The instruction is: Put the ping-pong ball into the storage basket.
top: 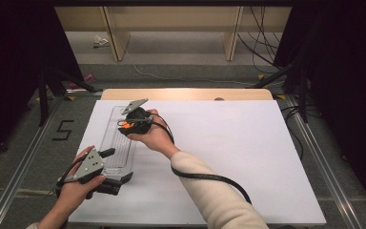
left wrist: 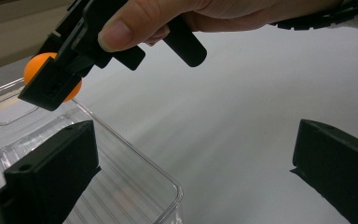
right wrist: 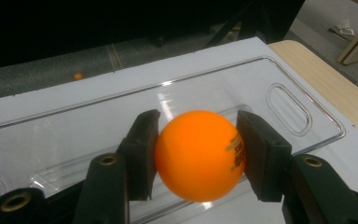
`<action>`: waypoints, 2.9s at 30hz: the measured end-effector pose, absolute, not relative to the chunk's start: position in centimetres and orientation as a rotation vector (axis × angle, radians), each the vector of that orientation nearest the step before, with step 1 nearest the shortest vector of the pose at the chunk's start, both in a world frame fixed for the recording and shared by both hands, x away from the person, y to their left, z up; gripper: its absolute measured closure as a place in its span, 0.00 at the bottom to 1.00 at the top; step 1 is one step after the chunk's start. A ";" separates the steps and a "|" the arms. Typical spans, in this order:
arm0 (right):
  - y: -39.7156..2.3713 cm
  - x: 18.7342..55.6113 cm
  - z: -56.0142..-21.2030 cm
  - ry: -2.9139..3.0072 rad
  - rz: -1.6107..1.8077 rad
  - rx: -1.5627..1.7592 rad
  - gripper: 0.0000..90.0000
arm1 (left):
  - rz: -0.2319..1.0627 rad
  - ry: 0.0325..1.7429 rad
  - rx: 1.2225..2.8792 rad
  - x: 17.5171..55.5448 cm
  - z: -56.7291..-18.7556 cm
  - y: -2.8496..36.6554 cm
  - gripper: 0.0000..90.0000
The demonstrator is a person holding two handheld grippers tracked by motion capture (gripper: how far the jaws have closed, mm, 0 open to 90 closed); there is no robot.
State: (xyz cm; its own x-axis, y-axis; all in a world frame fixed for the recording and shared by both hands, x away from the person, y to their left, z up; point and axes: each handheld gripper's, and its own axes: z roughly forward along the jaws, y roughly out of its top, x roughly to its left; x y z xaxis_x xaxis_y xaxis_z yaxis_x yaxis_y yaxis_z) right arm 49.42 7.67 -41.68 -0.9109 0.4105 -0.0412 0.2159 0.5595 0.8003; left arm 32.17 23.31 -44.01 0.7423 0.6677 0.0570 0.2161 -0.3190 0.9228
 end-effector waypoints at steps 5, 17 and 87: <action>8.3 49.6 -41.6 2.584 1.269 0.510 0.57 | 0.533 0.680 1.881 32.2 -44.0 23.3 0.00; 9.3 49.8 -42.0 2.608 1.244 0.503 0.57 | 0.532 0.679 1.881 32.2 -44.0 23.3 0.00; 10.1 50.4 -43.0 2.597 1.246 0.565 0.30 | 0.529 0.677 1.882 32.2 -44.0 23.3 0.00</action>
